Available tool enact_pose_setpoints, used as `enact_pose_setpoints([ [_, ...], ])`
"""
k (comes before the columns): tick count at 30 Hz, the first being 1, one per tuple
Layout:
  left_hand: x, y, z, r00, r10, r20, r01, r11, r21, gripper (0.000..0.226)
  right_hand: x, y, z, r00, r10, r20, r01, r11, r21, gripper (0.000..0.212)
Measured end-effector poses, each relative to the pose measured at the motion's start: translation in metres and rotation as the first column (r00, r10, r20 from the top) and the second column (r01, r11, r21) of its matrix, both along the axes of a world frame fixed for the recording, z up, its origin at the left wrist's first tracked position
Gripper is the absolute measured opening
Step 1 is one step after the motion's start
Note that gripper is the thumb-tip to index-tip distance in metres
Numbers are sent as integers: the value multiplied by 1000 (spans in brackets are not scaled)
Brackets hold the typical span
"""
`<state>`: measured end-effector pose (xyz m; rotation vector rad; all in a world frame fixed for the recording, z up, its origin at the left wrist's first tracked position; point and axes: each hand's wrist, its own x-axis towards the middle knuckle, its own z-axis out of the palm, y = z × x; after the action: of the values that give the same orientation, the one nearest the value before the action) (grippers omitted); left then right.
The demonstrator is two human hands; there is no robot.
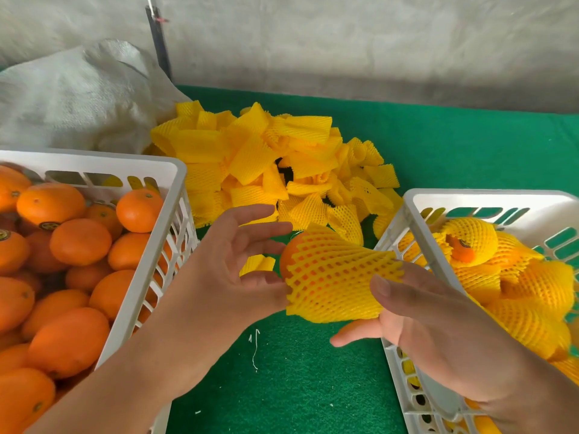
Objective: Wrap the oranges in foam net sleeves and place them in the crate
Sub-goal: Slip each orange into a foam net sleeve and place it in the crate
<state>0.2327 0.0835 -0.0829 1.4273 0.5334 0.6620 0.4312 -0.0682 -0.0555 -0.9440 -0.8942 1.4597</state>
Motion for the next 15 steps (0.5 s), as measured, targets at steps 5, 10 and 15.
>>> enact_pose_setpoints([
  [5, 0, -5, 6, 985, 49, -167, -52, 998, -16, 89, 1, -5, -4, 964, -256, -66, 252, 965, -71, 66],
  [10, -2, -8, 14, 933, -324, -157, 214, 851, -480, 43, 5, 0, -3, 993, -107, -55, 107, 994, -3, 32],
  [15, -5, -9, 17, 926, -325, -192, 207, 863, -461, 28, 5, -2, -7, 1000, -3, -17, 3, 1000, 4, 36],
])
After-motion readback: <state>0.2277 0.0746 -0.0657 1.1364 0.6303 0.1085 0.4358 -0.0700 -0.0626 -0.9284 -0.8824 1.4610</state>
